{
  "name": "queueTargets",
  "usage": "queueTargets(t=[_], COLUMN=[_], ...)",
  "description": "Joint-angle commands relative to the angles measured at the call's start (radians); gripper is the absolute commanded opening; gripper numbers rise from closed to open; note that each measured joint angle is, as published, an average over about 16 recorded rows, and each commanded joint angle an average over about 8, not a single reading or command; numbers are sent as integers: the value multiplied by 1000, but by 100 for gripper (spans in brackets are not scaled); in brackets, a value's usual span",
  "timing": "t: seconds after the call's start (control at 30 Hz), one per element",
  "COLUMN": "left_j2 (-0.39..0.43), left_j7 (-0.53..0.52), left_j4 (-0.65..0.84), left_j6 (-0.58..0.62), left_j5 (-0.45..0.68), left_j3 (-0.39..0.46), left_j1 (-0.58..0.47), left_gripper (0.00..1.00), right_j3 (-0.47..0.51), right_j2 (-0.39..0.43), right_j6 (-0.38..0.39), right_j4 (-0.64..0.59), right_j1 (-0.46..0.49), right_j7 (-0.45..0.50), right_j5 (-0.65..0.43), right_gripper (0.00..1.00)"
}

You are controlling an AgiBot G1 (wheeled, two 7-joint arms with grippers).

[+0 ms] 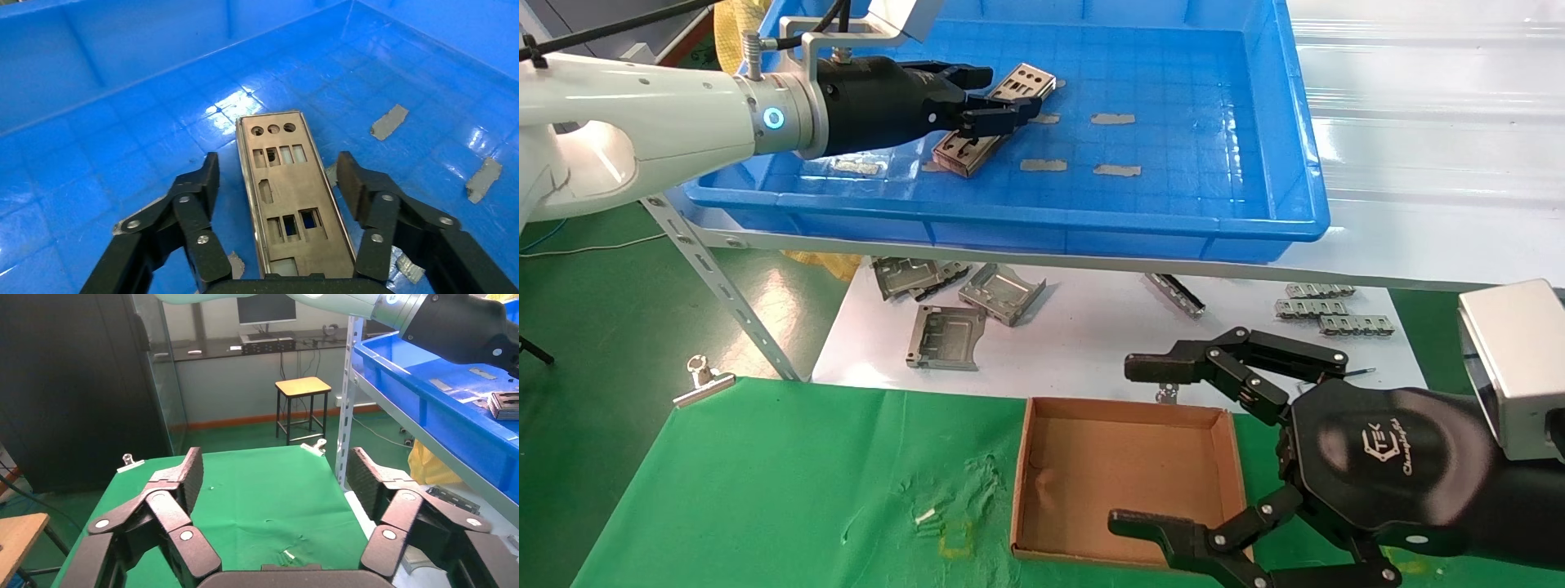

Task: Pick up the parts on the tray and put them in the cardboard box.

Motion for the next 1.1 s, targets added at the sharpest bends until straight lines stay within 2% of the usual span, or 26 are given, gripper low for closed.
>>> queueTargets(t=[0.03, 1.1], left_j2=[0, -10], left_j7=[1, 27], left_j4=[-2, 16], left_j6=[-3, 26], left_j5=[-3, -56], left_j3=[2, 21], left_j1=[1, -41], left_gripper=[0, 0], right_j3=[0, -1], right_j2=[0, 0], right_j6=[0, 0], right_j4=[0, 0], right_j1=[0, 0], right_j7=[0, 0], right_j5=[0, 0], right_gripper=[100, 100])
